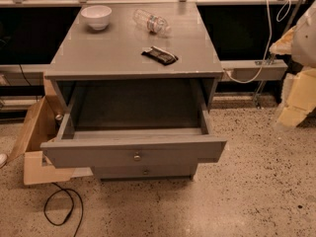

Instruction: Close top drawer

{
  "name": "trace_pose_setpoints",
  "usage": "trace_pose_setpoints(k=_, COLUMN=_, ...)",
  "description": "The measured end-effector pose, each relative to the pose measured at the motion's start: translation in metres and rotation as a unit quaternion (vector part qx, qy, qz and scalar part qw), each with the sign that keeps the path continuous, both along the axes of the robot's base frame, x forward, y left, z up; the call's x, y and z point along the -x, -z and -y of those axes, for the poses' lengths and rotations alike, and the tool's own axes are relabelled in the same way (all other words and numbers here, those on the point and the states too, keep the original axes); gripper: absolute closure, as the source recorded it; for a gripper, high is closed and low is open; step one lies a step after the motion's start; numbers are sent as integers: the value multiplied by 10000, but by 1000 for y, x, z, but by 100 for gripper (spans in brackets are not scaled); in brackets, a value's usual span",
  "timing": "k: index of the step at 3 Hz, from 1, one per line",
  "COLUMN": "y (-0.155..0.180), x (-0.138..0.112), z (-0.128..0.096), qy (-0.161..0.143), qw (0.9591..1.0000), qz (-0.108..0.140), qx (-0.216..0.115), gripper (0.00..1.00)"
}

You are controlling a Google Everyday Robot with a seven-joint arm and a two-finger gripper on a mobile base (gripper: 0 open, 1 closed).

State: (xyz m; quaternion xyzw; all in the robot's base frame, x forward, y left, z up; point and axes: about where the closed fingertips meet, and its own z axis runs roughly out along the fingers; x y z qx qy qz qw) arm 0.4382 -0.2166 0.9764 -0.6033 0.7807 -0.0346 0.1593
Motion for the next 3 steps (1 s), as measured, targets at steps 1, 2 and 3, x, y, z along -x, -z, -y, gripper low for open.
trace_pose_setpoints(k=1, y=0, x=0, z=0, qy=0, qw=10000, qz=0, qx=0, gripper=0)
trace_pose_setpoints(k=2, y=34, x=-2, z=-10, qy=-270, qw=9993, qz=-194, qx=-142, gripper=0)
trace_pose_setpoints(k=3, y=92, x=-1, z=-29, qy=-657, qw=9964, qz=-480, qx=-240, gripper=0)
